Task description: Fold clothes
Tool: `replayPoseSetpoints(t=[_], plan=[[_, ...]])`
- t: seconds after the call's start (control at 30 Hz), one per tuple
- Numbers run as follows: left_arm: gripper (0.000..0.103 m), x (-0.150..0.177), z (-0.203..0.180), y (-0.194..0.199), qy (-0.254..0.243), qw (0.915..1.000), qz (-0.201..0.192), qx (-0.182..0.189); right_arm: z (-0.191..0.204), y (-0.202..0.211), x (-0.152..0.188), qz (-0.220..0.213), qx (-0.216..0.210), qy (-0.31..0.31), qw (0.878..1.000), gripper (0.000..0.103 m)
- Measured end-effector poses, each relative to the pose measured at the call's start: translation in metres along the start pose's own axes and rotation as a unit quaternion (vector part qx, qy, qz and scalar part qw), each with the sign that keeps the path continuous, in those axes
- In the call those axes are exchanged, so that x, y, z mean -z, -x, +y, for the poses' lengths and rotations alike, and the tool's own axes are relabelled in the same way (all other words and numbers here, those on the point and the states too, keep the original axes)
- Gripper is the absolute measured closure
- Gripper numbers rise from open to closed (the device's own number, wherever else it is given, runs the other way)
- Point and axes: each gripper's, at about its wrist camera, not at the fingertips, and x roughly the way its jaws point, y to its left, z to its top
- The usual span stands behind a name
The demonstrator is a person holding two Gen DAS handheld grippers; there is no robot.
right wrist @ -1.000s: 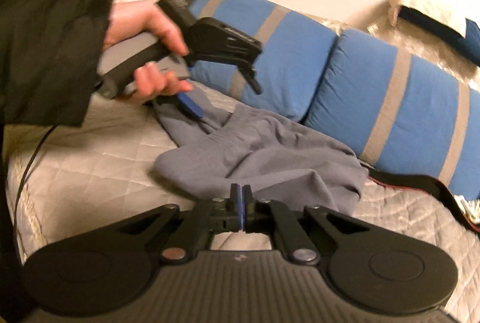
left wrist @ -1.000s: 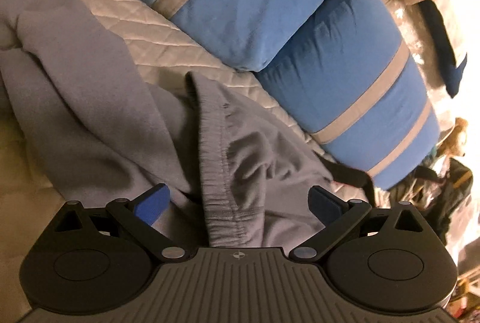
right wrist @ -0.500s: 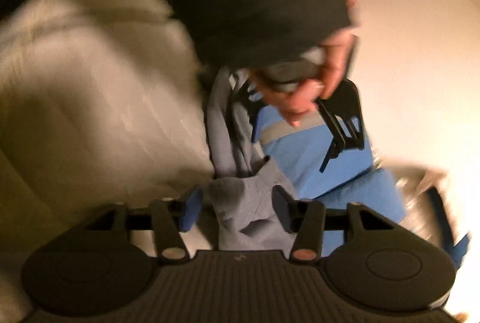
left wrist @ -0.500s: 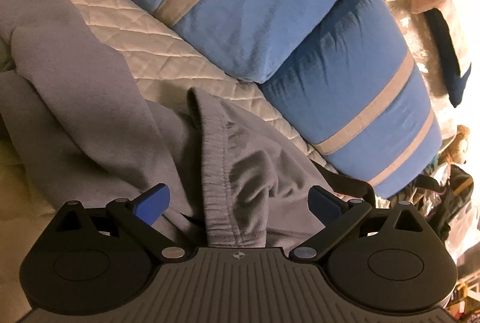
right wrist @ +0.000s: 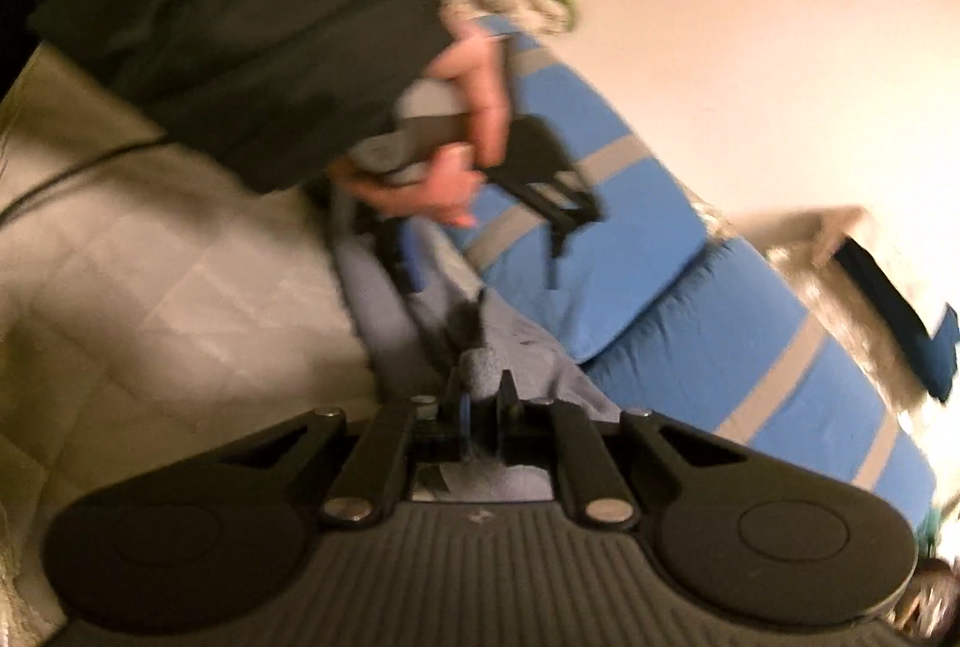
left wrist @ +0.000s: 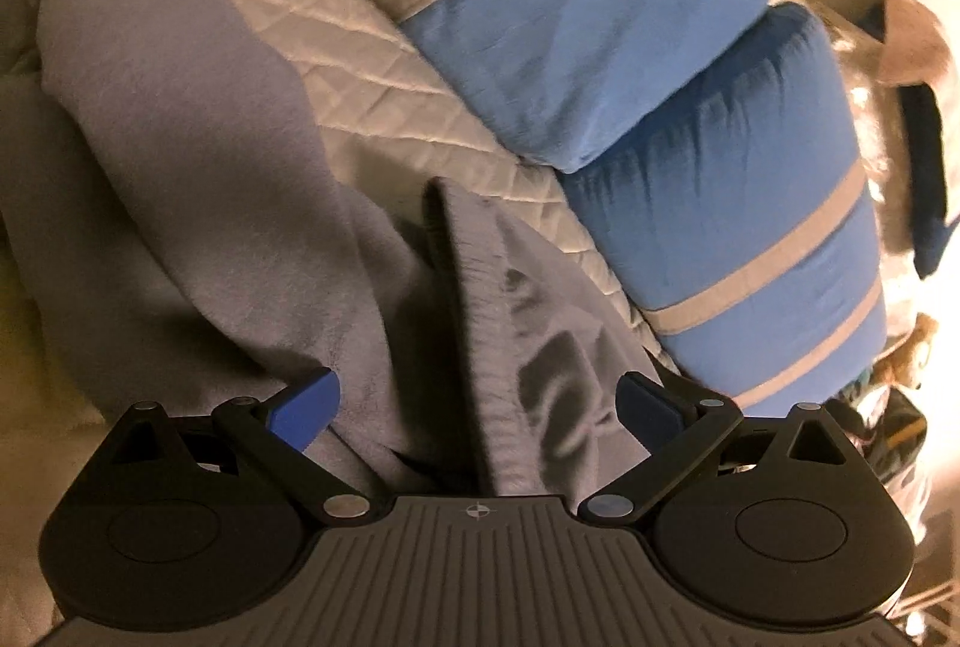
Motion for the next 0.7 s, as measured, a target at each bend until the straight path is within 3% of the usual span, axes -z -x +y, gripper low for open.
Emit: replayPoseSetpoints(t=[0.3,0.5,0.7], plan=[[0.008,-0.002,0.004,-0.004,0.044,0.9948,-0.006,0.092,-0.056,0.014,0.000,-0.015,0.008,-0.157,0.987,0.095],[0.010,-0.001,0.009,-0.021,0.068,0.9922,-0.003,0.105,-0.085,0.017,0.008,-0.012,0.003,-0.246,0.969,0.095],[0.028,-0.005,0.015,-0.039,0.087,0.9905,-0.021,0.104,-0.091,0.018,0.015,0.002,0.010,-0.259,0.966,0.095]])
